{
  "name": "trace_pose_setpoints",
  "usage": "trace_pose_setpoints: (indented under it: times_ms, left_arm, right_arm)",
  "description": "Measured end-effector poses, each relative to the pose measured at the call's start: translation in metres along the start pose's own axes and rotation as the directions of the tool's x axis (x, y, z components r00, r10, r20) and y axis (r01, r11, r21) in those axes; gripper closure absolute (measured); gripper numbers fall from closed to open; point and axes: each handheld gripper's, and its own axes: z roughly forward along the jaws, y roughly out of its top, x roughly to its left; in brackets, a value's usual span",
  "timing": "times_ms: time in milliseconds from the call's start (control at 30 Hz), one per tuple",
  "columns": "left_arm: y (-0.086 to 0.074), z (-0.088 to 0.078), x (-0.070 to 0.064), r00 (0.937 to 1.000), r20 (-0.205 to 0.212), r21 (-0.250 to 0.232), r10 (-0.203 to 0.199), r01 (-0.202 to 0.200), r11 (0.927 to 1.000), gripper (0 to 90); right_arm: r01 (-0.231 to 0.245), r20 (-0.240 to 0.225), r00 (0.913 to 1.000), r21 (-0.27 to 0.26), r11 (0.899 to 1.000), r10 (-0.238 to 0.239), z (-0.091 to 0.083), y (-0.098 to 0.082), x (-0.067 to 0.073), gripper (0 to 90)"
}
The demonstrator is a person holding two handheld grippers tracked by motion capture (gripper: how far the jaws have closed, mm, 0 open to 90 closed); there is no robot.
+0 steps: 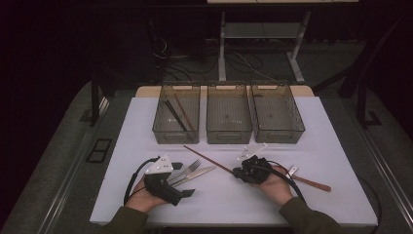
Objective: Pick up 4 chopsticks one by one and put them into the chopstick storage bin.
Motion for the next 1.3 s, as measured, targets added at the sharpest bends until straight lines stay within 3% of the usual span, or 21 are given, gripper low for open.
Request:
trace_pose_setpoints:
  times_ms: [300,667,1000,1300]
  left_arm:
    - [0.0,-0.001,0.0,1.0,0.001,0.0,0.002,-0.002,1.0,0.0]
    - [0.0,0.0,0.0,1.0,0.0,0.0,-0.002,0.002,1.0,0.0]
    - [-0.002,-0.001,0.003,0.9999,-0.008,-0.001,-0.006,0.006,1.0,0.0]
    - [-0.005,-0.002,0.006,0.9998,-0.014,0.003,-0.014,0.014,0.9999,0.0]
  right_arm:
    - [0.017,-0.017,0.9997,-0.043,0.999,-0.018,-0.011,0.001,-0.003,84.2]
    - [0.004,-0.039,0.9992,-0.132,0.991,-0.01,-0.043,-0.003,-0.012,84.2]
    - [-0.012,-0.052,0.9987,-0.233,0.972,0.0,-0.072,-0.006,-0.023,84.2]
    - [-0.017,-0.058,0.9983,-0.28,0.96,0.0,-0.087,-0.006,-0.027,84.2]
